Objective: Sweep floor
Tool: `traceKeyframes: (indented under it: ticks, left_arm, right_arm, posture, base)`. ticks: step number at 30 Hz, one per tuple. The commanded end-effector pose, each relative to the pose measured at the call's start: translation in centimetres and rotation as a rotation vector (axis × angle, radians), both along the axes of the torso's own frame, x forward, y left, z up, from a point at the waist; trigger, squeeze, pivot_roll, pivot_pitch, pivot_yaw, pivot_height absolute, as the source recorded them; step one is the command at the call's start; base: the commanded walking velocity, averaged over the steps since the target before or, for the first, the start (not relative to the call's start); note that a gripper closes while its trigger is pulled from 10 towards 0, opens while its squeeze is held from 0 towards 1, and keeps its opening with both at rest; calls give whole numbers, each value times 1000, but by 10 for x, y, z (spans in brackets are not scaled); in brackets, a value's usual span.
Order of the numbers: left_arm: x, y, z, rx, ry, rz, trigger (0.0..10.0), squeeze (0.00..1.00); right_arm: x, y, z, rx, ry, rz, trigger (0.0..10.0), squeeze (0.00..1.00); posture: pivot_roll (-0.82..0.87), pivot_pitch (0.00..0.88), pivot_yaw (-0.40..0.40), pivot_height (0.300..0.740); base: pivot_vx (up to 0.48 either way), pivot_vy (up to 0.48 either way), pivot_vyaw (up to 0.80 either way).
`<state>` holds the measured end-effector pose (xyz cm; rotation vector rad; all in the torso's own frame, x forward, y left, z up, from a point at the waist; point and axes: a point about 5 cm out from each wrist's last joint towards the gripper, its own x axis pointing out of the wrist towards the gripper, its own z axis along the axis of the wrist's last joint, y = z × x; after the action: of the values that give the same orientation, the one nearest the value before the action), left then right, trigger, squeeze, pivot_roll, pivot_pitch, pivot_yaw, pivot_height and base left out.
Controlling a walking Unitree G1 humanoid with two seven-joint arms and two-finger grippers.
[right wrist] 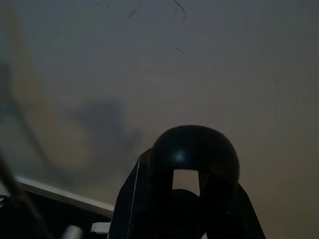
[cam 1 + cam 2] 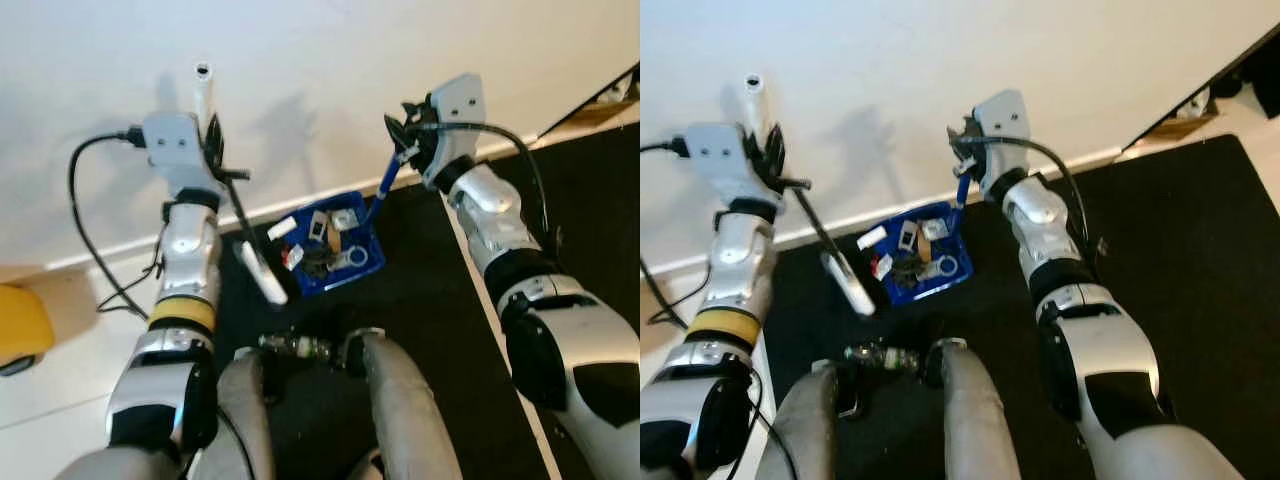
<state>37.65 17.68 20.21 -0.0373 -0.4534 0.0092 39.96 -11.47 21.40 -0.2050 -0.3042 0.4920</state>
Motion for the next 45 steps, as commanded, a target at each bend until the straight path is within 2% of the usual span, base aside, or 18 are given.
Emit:
traceKeyframes:
  ticks: [1, 9, 13, 15, 16, 18, 20, 21, 23, 24, 26, 29, 31, 33, 37, 39, 40, 45]
  left_arm:
    - [2, -18, 3, -88, -33, -37, 10000, 0]
    - [8, -34, 25, -158, -101, -102, 10000, 0]
    - [5, -35, 36, -139, -153, -142, 10000, 0]
    - [0, -30, 46, -20, -210, -169, 10000, 0]
    - [0, -30, 46, -20, -210, -169, 10000, 0]
    - [-4, -22, 48, 101, -214, -174, 10000, 0]
    - [-14, -1, 42, 304, -196, -147, 10000, 0]
    - [-18, 4, 41, 358, -193, -142, 10000, 0]
    - [-27, 22, 36, 415, -176, -110, 10000, 0]
    - [-27, 22, 36, 415, -176, -110, 10000, 0]
    - [-36, 37, 30, 430, -153, -81, 10000, 0]
    - [-40, 45, 21, 421, -125, -54, 10000, 0]
    - [-39, 46, 8, 346, -95, -24, 10000, 0]
    - [-35, 38, -8, 282, -58, -17, 10000, 0]
    - [-33, 30, -18, 248, -30, -19, 10000, 0]
    - [-28, 15, -28, 162, 13, -38, 10000, 0]
    - [-28, 15, -28, 162, 13, -38, 10000, 0]
    - [-20, -40, -43, -40, 111, -222, 10000, 0]
  right_arm:
    - [-6, 3, -29, -23, 101, 24, 10000, 0]
    - [-7, 2, -32, -19, 108, 18, 10000, 0]
    - [-7, 2, -32, -17, 109, 17, 10000, 0]
    - [-6, 3, -32, -14, 112, 15, 10000, 0]
    - [-6, 3, -32, -14, 112, 15, 10000, 0]
    - [-6, 4, -33, -11, 115, 14, 10000, 0]
    - [-6, 6, -33, -6, 116, 16, 10000, 0]
    - [-6, 7, -33, -5, 116, 16, 10000, 0]
    - [-6, 8, -32, -1, 116, 18, 10000, 0]
    - [-6, 8, -32, -1, 116, 18, 10000, 0]
    - [-7, 9, -33, 1, 117, 20, 10000, 0]
    - [-7, 9, -33, 2, 118, 22, 10000, 0]
    - [-7, 10, -33, -1, 120, 26, 10000, 0]
    - [-7, 10, -33, -4, 120, 30, 10000, 0]
    - [-7, 10, -33, -7, 119, 32, 10000, 0]
    - [-7, 9, -32, -11, 118, 31, 10000, 0]
    - [-7, 9, -32, -11, 118, 31, 10000, 0]
    - [-7, 6, -32, -18, 114, 26, 10000, 0]
  posture:
    - [-146, 485, -109, 740]
    - [-132, 478, -104, 740]
    - [-114, 474, -100, 740]
    - [-74, 466, -90, 740]
    - [-74, 466, -90, 740]
    - [-58, 464, -86, 740]
    - [-44, 464, -81, 740]
    - [-44, 464, -81, 740]
    - [-38, 464, -79, 740]
    - [-38, 464, -79, 740]
    - [-32, 467, -82, 740]
    - [-37, 470, -89, 740]
    - [-43, 472, -94, 740]
    - [-64, 476, -104, 740]
    - [-73, 479, -107, 740]
    - [-89, 482, -108, 740]
    - [-89, 482, -108, 740]
    - [-104, 490, -99, 740]
  base:
    - [0, 0, 0]
    - [0, 0, 0]
    - [0, 0, 0]
    - [0, 0, 0]
    - [0, 0, 0]
    - [0, 0, 0]
    - [0, 0, 0]
    - [0, 0, 0]
    - [0, 0, 0]
    - [0, 0, 0]
    - [0, 0, 0]
    - [0, 0, 0]
    - [0, 0, 0]
    - [0, 0, 0]
    - [0, 0, 0]
    - [0, 0, 0]
    - [0, 0, 0]
    - [0, 0, 0]
